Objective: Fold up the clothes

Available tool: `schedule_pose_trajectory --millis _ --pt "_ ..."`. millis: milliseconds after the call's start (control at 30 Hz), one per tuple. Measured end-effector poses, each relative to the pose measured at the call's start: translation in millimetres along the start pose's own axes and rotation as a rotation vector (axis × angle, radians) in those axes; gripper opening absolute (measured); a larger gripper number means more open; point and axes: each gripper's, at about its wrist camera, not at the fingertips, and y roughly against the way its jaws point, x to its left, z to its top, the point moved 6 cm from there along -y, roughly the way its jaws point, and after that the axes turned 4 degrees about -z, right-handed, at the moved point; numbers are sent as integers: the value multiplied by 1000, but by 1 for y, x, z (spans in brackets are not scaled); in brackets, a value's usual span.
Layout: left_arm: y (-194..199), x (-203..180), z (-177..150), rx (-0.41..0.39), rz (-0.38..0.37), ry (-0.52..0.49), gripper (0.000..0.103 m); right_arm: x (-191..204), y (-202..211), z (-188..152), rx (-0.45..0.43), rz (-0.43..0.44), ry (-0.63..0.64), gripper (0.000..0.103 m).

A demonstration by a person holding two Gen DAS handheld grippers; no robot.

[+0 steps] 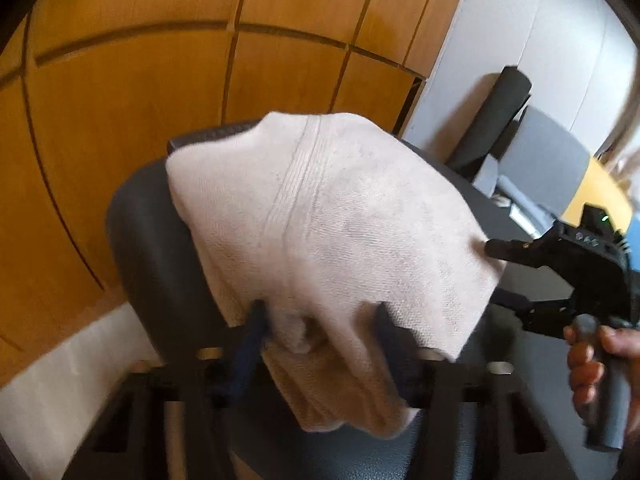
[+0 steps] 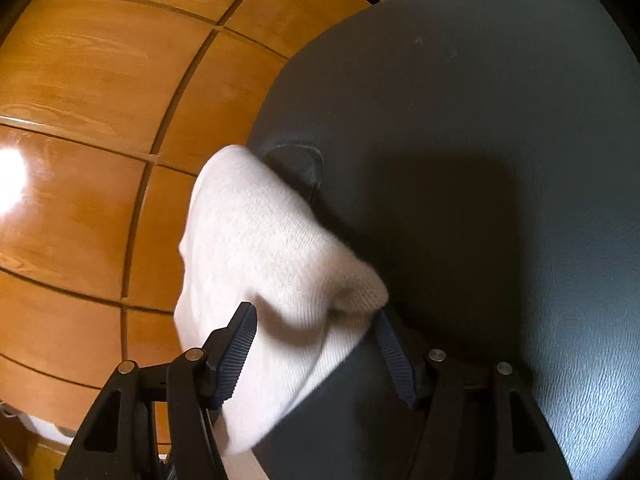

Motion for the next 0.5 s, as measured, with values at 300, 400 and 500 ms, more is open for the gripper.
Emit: schedule_pose_trajectory --millis 300,400,500 --pt "6 29 13 54 -214 190 19 -20 28 -26 -24 284 -236 58" --pt "-1 26 11 71 -227 227 19 -13 27 -28 -7 265 -219 50" --pt "5 20 2 70 -258 274 33 -4 18 -24 20 299 -271 49"
